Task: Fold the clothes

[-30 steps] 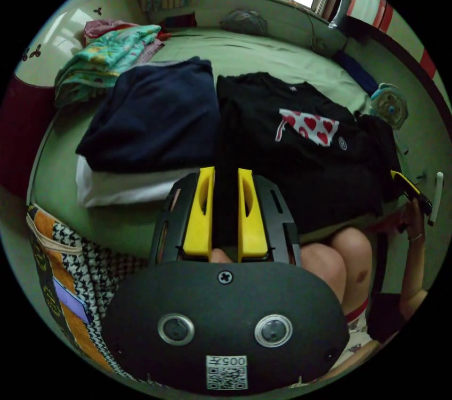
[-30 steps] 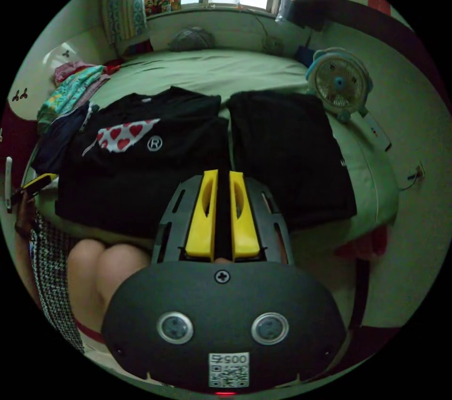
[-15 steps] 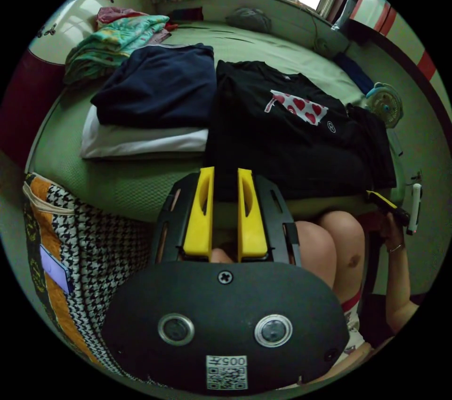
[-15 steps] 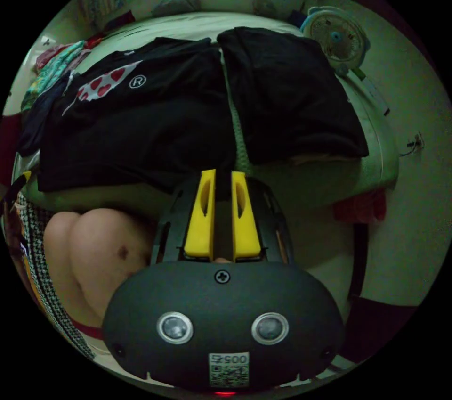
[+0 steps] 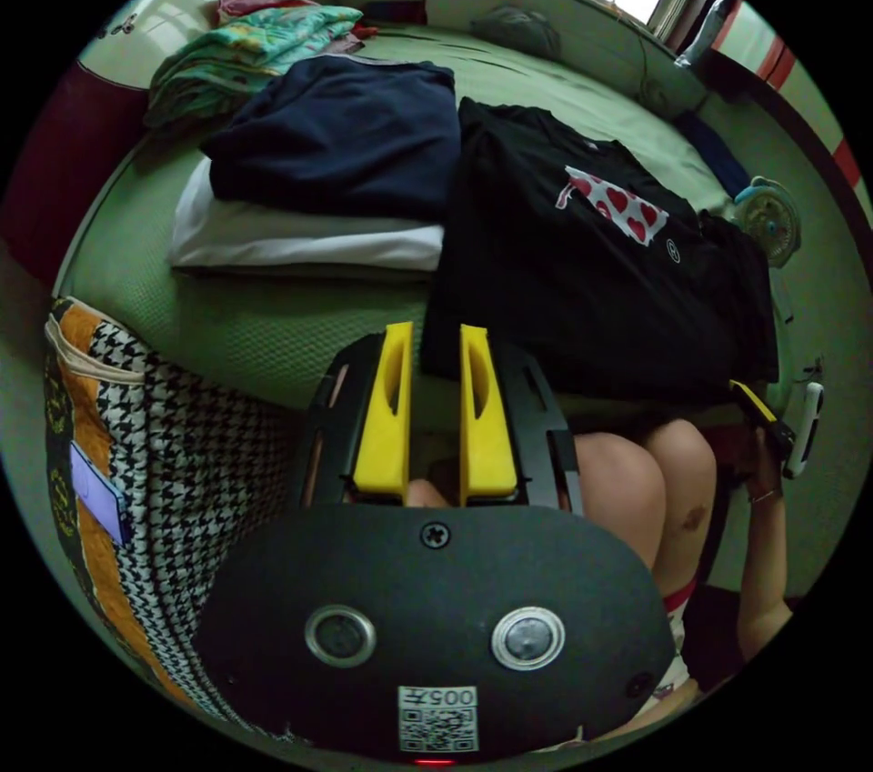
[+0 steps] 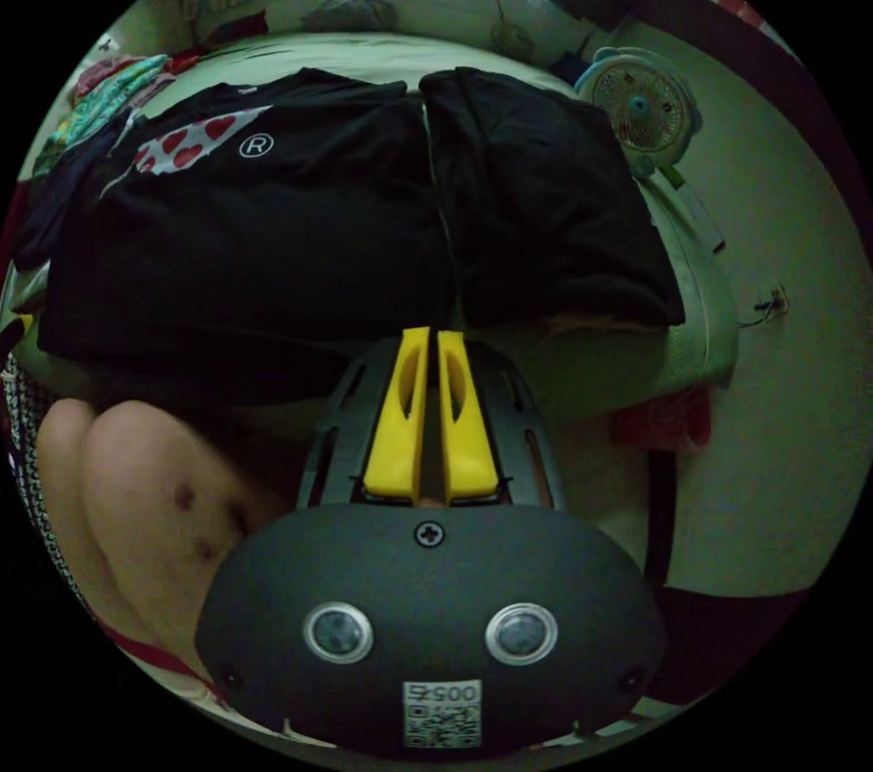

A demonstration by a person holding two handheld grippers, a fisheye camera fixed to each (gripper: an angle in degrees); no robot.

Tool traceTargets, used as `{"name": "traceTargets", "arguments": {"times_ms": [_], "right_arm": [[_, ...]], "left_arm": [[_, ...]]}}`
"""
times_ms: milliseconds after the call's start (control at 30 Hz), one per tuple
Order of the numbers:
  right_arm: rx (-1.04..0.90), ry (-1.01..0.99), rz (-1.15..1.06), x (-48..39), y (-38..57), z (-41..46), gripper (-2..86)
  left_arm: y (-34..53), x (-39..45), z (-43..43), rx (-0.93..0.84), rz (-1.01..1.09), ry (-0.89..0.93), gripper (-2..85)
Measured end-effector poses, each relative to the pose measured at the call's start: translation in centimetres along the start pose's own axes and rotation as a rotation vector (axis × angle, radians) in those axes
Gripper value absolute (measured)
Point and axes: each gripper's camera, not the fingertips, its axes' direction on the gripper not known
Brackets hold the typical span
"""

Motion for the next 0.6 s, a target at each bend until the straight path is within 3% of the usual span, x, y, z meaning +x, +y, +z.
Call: {"name": "traceTargets", "arguments": {"times_ms": [600], "right_arm": [[0.023, -0.007, 0.007, -0.1, 2.4, 0.6, -1.1]], "left_arm": [[4.7, -1.1, -1.2, -0.094, 0.050, -0.031, 1.6]]}}
